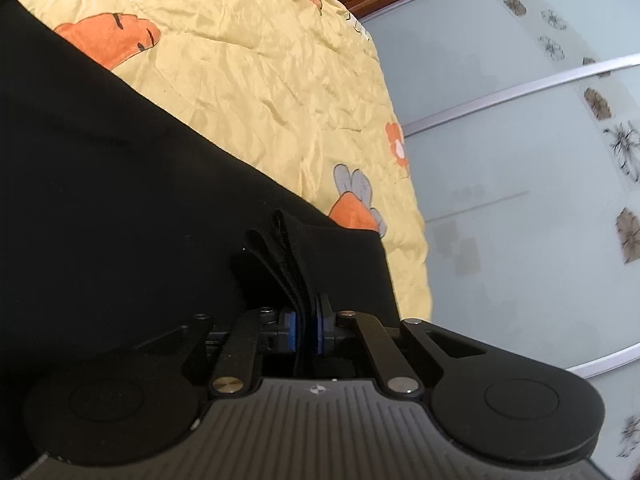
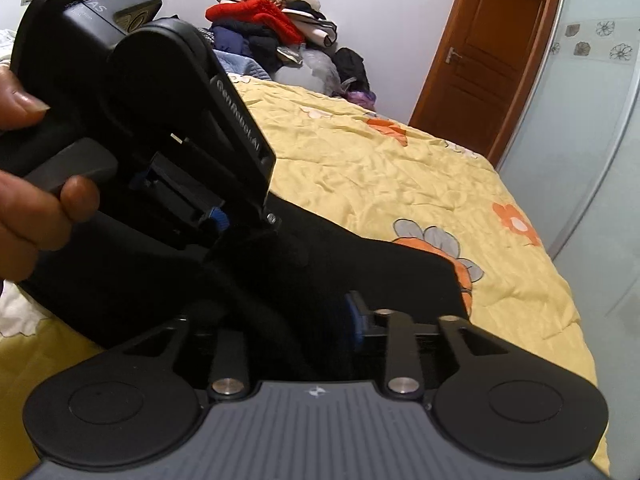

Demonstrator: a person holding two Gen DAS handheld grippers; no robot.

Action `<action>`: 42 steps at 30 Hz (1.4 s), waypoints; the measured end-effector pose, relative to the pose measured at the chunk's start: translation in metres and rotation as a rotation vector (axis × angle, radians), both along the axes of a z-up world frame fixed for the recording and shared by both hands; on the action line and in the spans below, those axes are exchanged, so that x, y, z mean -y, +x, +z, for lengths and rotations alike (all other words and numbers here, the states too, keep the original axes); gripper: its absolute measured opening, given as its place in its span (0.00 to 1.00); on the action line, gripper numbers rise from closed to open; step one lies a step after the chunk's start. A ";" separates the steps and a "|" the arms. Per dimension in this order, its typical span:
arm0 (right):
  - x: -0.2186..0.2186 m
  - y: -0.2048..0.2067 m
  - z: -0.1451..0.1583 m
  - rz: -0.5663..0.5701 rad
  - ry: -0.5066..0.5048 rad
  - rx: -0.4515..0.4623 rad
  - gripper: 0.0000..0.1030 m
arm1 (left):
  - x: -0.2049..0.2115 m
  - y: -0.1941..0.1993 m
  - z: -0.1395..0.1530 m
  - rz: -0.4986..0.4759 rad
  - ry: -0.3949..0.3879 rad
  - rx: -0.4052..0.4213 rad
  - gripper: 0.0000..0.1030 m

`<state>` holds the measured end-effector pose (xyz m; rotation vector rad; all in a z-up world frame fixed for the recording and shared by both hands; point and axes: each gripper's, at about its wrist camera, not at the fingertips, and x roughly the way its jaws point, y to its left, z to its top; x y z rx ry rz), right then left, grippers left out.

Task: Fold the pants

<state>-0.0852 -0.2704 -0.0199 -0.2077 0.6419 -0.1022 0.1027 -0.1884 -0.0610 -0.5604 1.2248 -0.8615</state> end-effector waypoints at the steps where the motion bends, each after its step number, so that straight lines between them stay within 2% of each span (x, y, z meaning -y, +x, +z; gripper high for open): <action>1: 0.001 0.000 0.000 -0.006 0.000 0.000 0.36 | 0.000 0.000 -0.001 0.005 0.006 -0.001 0.21; 4: 0.002 -0.001 -0.002 0.000 0.010 -0.001 0.35 | 0.001 0.000 -0.003 0.008 -0.010 -0.006 0.23; 5: 0.001 -0.002 -0.002 0.003 0.005 0.007 0.35 | 0.001 0.000 -0.002 0.001 -0.015 0.005 0.20; 6: -0.001 -0.004 -0.001 0.011 -0.001 0.013 0.28 | 0.001 -0.001 0.001 -0.009 -0.014 0.027 0.09; 7: -0.005 -0.005 0.000 0.027 -0.011 0.015 0.17 | -0.001 -0.004 0.004 -0.015 0.000 0.057 0.07; 10: -0.019 -0.007 0.004 0.061 -0.043 0.020 0.14 | -0.010 -0.009 0.017 -0.014 0.053 0.142 0.05; 19: -0.067 0.014 0.009 0.227 0.108 0.040 0.14 | -0.060 -0.011 0.056 0.048 0.334 0.432 0.05; 22: -0.083 0.019 0.013 0.281 0.154 0.050 0.14 | -0.075 -0.008 0.058 0.059 0.379 0.448 0.05; 27: -0.096 0.026 0.009 0.330 0.155 0.024 0.14 | -0.088 -0.003 0.050 0.085 0.410 0.430 0.05; 31: -0.098 0.027 0.003 0.347 0.168 -0.015 0.16 | -0.082 -0.006 0.046 0.082 0.463 0.478 0.06; 32: -0.098 0.026 0.002 0.347 0.164 -0.034 0.17 | -0.080 -0.008 0.046 0.077 0.478 0.493 0.08; 35: -0.089 0.009 0.015 0.418 0.169 -0.063 0.22 | -0.076 -0.015 0.048 0.087 0.563 0.576 0.30; 37: -0.070 -0.011 0.032 0.465 0.229 -0.040 0.22 | -0.079 -0.020 0.053 0.136 0.625 0.631 0.34; 39: -0.038 -0.018 0.047 0.414 0.292 -0.001 0.23 | -0.083 -0.023 0.061 0.190 0.642 0.675 0.35; 42: 0.015 0.000 0.049 0.212 0.325 0.001 0.23 | -0.081 -0.015 0.068 0.165 0.548 0.601 0.44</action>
